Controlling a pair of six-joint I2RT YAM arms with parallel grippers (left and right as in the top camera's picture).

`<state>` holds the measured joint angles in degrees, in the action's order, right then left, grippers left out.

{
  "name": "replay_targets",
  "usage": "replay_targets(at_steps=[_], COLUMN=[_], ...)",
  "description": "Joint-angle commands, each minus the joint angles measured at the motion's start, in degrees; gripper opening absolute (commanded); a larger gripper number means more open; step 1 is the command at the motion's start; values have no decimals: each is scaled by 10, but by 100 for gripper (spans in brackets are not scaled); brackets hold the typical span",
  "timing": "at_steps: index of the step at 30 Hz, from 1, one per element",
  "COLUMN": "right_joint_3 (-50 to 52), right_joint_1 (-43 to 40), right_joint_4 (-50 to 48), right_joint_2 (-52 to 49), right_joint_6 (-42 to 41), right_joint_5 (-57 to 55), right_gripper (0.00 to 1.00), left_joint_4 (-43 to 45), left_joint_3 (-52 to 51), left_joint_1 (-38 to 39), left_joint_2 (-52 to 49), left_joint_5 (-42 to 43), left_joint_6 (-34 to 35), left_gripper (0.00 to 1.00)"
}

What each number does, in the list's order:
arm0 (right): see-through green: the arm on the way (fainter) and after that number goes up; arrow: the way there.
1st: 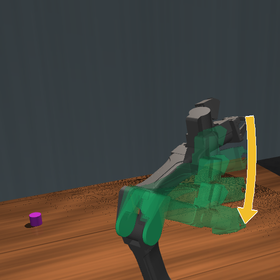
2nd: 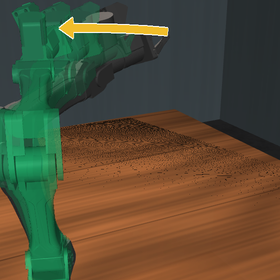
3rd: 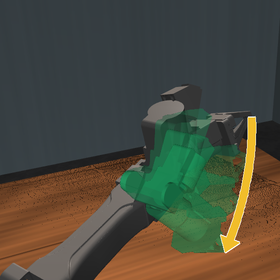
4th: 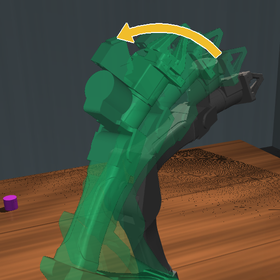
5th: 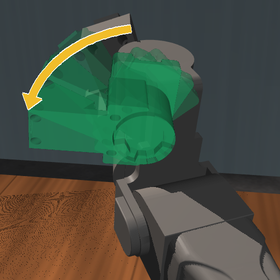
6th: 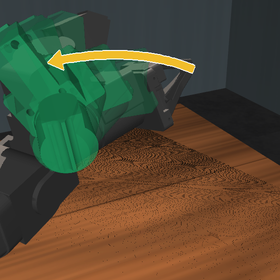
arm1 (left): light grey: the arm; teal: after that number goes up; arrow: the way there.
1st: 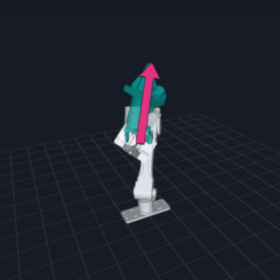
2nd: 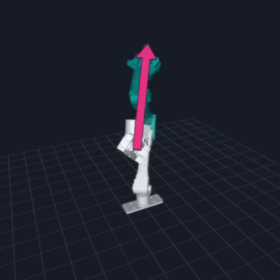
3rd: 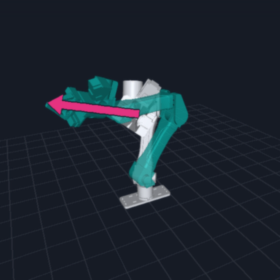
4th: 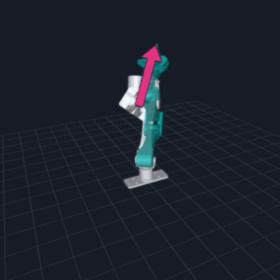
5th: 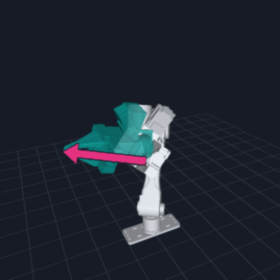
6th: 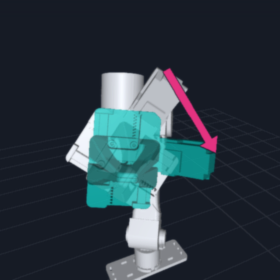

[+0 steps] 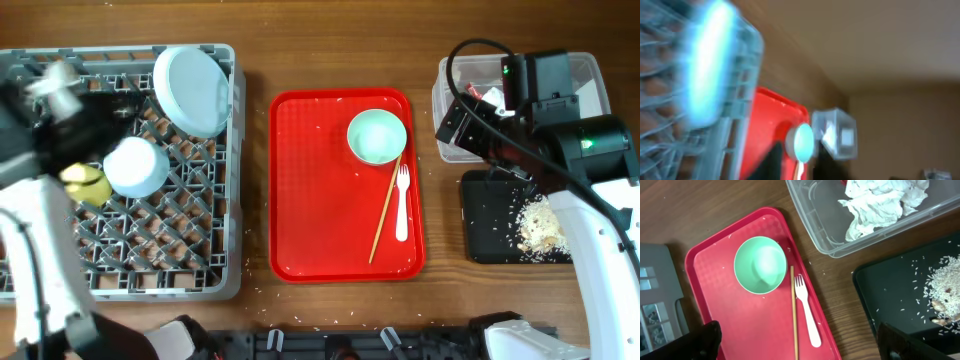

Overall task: Sort waste into correct bins and load items into the dishwasher rack
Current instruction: 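Reach the left gripper to the green bowl and grasp its rim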

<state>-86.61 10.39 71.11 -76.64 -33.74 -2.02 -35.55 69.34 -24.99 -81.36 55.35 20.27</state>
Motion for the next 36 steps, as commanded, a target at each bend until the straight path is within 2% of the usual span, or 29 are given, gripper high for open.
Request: replay_targets(at_steps=[1, 3, 6, 8, 10, 11, 13, 17, 22, 29, 31, 35, 36], right_joint_3=[-3, -3, -3, -3, -3, -3, -3, -3, -3, -3, -3, -3, -3], right_joint_1=[-1, -1, -1, -1, -1, -1, -1, -1, -1, -1, -1, -1, -1], right_joint_4=[-1, -1, -1, -1, -1, -1, -1, -1, -1, -1, -1, -1, -1], right_joint_2=[-1, -1, -1, -1, -1, -1, -1, -1, -1, -1, -1, -1, -1], right_joint_6=[6, 6, 6, 6, 6, 6, 6, 6, 6, 6, 6, 6, 6], right_joint_5=[-11, -11, -11, -11, -11, -11, -11, -11, -11, -11, -11, -11, -11], right_gripper=[100, 100, 99, 100, 100, 100, 100, 100, 100, 100, 100, 100, 100], left_joint_4=[39, 62, 111, 155, 193, 244, 311, 362, 336, 251, 247, 244, 240], left_joint_3=[-1, -1, -1, -1, -1, -1, -1, -1, -1, -1, -1, -1, -1], left_joint_1=[208, 343, 515, 584, 614, 639, 659, 666, 666, 667, 667, 667, 667], left_joint_2=[19, 1, -65, -129, -174, -216, -259, -308, -337, -337, -334, -304, -294], left_joint_5=[-155, -296, -431, -478, -478, -478, -480, -480, -479, -458, -458, -458, -458], left_joint_6=[-6, -22, -83, -87, -122, -144, -163, -171, -186, -186, -186, -183, -183], left_gripper=[53, 59, 61, 62, 63, 66, 66, 65, 62, 55, 49, 13, 6])
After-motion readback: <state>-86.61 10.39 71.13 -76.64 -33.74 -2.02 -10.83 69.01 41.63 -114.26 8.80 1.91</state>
